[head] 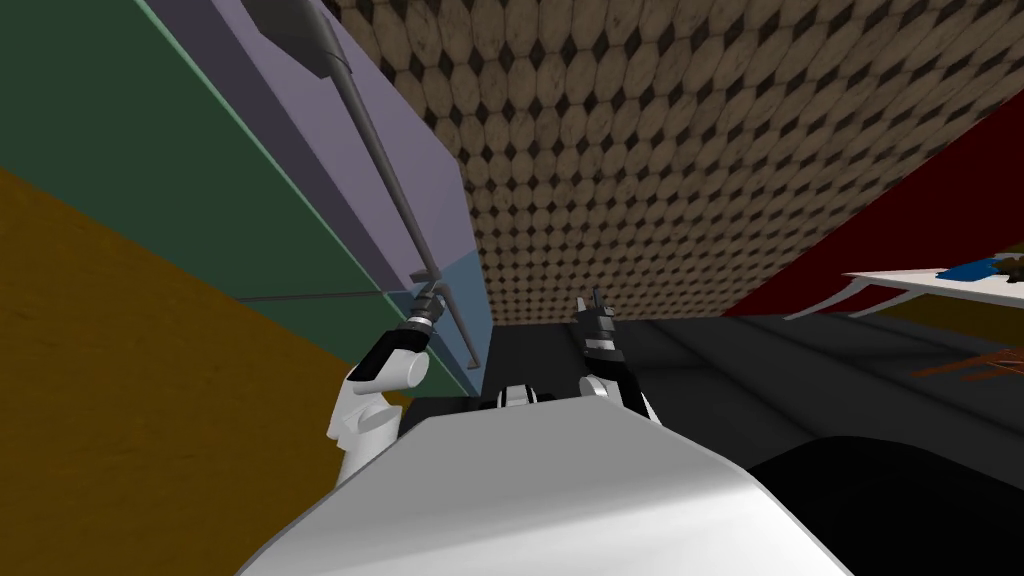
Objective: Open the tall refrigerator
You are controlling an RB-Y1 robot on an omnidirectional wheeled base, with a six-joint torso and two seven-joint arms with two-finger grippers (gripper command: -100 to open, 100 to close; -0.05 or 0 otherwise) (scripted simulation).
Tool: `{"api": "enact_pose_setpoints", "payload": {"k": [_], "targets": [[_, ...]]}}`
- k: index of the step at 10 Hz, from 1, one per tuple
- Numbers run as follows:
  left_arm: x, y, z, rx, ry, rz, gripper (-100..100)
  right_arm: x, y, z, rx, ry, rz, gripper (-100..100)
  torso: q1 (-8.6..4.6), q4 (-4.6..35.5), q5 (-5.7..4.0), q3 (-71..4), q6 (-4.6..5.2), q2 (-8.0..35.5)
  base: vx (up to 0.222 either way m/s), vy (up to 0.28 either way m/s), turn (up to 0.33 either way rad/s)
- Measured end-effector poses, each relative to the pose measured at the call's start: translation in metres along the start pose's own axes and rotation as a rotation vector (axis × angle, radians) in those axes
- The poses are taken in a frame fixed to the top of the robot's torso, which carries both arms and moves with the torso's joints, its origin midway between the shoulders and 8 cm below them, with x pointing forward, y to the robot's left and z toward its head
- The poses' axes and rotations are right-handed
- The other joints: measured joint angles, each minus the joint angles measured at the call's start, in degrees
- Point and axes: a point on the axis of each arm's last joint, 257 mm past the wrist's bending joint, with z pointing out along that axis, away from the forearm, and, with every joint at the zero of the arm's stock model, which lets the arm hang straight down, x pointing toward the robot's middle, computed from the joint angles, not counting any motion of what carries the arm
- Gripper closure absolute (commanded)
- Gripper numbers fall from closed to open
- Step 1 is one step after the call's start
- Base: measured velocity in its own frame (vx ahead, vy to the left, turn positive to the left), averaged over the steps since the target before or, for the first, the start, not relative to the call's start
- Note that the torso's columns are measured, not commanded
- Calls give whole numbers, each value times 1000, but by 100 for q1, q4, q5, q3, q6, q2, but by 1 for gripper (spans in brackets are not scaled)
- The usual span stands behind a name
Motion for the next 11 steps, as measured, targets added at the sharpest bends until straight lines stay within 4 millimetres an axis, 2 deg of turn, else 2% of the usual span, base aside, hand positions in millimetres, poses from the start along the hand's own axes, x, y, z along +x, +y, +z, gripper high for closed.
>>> {"api": "enact_pose_setpoints", "payload": {"k": [3,4,5,6,7,11], "targets": [[-25,7,18,-12,-52,20,-100,0,0,0,0,0,0,0,-1,-1,-1,-2,1,-1,-108,6,-279],[-38,2,25,-2,-77,33,-100,0,0,0,0,0,0,0,-5,1,-1,4,7,10,-115,-2,-191],[-51,6,28,-8,-97,38,-100,0,0,0,0,0,0,0,-4,0,0,5,-3,7,-47,-1,-15],[-55,12,30,-15,-105,37,-100,0,0,0,0,0,0,0,11,-5,7,-2,-17,-6,-84,-4,-343],[-70,8,36,-7,-131,46,-100,0,0,0,0,0,0,0,14,-1,6,0,2,5,-95,2,-168],[-120,16,57,-16,-225,60,-100,0,0,0,0,0,0,0,7,4,-2,-9,9,-8,-132,-13,-253]]}}
